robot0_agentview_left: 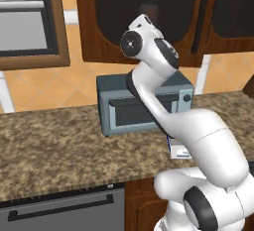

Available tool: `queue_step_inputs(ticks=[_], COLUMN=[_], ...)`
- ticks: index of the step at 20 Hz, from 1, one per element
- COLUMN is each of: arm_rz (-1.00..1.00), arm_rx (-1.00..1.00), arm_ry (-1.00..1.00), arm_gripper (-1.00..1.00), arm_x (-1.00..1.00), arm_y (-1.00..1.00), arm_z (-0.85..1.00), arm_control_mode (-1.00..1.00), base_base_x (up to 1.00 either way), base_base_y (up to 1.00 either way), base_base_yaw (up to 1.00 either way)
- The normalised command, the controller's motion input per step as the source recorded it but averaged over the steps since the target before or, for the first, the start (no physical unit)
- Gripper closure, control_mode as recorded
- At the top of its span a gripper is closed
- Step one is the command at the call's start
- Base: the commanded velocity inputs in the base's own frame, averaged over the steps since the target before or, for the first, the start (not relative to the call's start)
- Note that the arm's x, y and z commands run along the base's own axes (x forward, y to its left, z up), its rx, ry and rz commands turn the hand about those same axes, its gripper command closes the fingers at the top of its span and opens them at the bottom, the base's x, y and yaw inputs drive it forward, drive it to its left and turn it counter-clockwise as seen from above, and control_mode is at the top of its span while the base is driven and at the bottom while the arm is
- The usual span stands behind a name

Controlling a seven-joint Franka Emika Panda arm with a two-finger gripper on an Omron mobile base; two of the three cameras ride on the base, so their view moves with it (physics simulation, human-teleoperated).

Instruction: Pick the honey bottle and place it on the digital scale for weighing, and close the cabinet.

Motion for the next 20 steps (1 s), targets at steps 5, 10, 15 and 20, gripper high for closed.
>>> queue_step_inputs(ticks=[5, 10, 15, 20], arm_rz=[0.33, 0.24, 0.15, 0.08], arm_rx=[0.04, 0.05, 0.0, 0.0], arm_ry=[0.0, 0.01, -0.07, -0.1], arm_gripper=[-1.0, -1.0, -1.0, -1.0], arm_x=[1.0, 1.0, 1.0, 0.54], arm_y=[-0.78, -0.59, -0.26, -0.44], arm_z=[-0.22, -0.05, -0.44, -0.45], arm_control_mode=[-1.0, -1.0, -1.0, -1.0], base_base_x=[0.0, 0.0, 0.0, 0.0], base_base_y=[0.0, 0.0, 0.0, 0.0], base_base_yaw=[0.0, 0.0, 0.0, 0.0])
